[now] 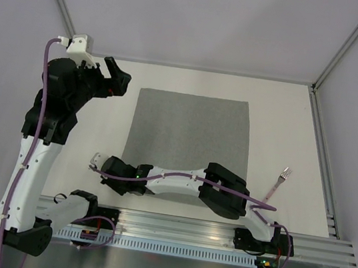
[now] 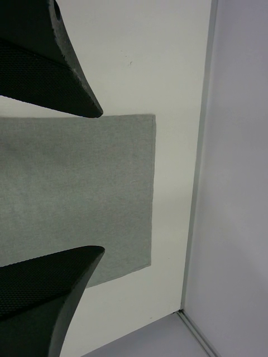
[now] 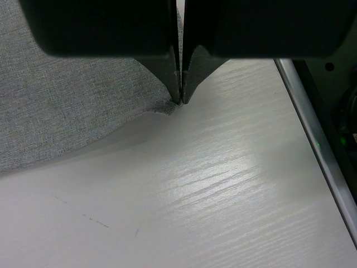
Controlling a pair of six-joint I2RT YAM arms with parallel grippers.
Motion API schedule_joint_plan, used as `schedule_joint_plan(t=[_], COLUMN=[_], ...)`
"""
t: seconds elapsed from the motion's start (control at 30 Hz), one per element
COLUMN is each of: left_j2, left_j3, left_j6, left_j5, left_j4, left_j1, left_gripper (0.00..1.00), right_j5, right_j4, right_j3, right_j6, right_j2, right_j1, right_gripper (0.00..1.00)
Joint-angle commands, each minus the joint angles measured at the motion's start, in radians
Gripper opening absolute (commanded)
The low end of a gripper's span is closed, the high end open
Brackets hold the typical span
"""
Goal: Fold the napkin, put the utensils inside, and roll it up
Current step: Fold the napkin at the center of the board.
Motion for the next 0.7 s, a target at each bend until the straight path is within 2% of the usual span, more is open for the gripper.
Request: schedule_joint_plan(t=[0.0, 0.33, 0.67], left_j2=[0.000, 0.012, 0.026], left_j3=[-0.004, -0.004, -0.003], left_j6=[0.010, 0.012, 0.010], left_j5=[0.004, 0.006, 0.013], left_j4=[-0.007, 0.001, 0.021], left_j1=[0.005, 0.003, 0.003], left_gripper=[1.00, 1.00, 1.00], right_j5=[0.047, 0.054, 0.030], right_j4=[-0.054, -0.066, -0.098], right_j3=[0.026, 0.045, 0.080], right_j6=[-0.012, -0.018, -0.038], right_j2=[-0.007, -0.046, -0.164], right_j1=[0.003, -0.005, -0.031], right_gripper=[0.00, 0.00, 0.01])
